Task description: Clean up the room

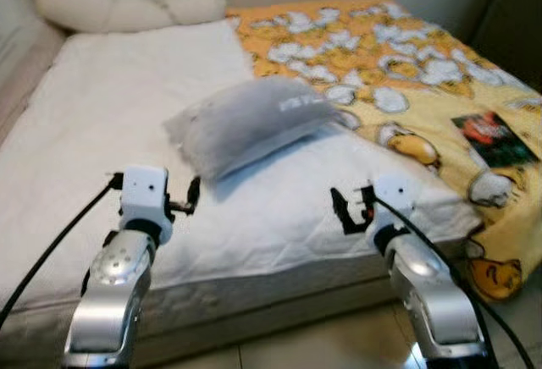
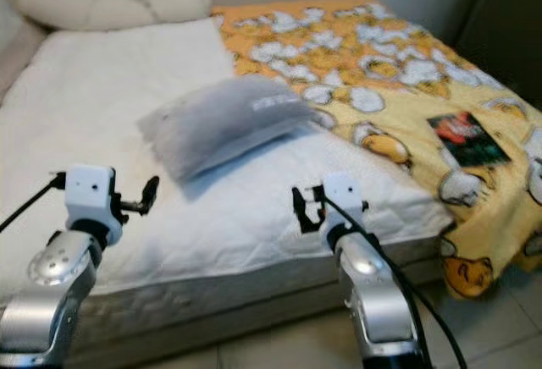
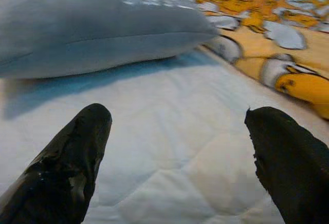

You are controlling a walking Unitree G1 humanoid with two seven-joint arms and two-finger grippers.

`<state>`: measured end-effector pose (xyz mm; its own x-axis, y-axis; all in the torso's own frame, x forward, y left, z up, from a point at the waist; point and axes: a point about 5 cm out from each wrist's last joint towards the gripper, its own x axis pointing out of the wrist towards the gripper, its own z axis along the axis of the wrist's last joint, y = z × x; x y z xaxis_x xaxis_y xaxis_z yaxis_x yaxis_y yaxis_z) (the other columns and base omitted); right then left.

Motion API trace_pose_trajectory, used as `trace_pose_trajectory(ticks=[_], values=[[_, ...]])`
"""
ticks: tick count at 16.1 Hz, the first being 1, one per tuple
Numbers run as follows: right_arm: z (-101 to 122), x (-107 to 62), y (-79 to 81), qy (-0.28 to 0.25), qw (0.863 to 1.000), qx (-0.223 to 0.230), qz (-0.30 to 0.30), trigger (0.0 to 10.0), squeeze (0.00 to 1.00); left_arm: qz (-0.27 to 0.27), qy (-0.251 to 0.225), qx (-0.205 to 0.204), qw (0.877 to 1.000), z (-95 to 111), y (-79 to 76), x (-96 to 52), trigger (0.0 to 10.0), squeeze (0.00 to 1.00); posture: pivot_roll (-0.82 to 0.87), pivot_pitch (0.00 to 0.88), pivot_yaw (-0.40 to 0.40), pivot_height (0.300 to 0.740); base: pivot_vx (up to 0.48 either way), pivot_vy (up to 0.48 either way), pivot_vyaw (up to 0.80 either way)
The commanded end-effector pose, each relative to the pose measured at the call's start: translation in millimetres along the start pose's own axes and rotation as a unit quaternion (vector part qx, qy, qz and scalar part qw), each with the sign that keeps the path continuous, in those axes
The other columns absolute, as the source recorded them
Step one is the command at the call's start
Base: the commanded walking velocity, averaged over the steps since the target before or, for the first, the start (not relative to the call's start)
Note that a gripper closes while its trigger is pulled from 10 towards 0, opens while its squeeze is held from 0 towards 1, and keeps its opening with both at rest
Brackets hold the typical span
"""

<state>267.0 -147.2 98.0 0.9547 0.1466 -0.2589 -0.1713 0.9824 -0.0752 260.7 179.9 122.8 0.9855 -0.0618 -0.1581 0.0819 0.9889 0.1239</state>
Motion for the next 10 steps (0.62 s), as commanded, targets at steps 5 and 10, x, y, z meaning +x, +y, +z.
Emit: trace_pose_trajectory(ticks=[5, 10], values=[[7.3, 3.4, 2.5, -0.016, 0.999, -0.022, 0.022, 10.0, 0.00, -0.008, -0.005, 0.005, 1.000, 3.9, -2.0, 3.5, 10.0, 0.00, -0.02, 0.000, 0.016, 0.740, 0.322, 0.000, 0.00], [8.2, 4.3, -3.4, -0.021, 1.000, -0.009, 0.008, 10.0, 0.00, -0.009, -0.007, 0.007, 1.000, 4.9, -2.0, 4.3, 10.0, 0.00, -0.02, 0.000, 0.016, 0.740, 0.325, 0.000, 0.32]])
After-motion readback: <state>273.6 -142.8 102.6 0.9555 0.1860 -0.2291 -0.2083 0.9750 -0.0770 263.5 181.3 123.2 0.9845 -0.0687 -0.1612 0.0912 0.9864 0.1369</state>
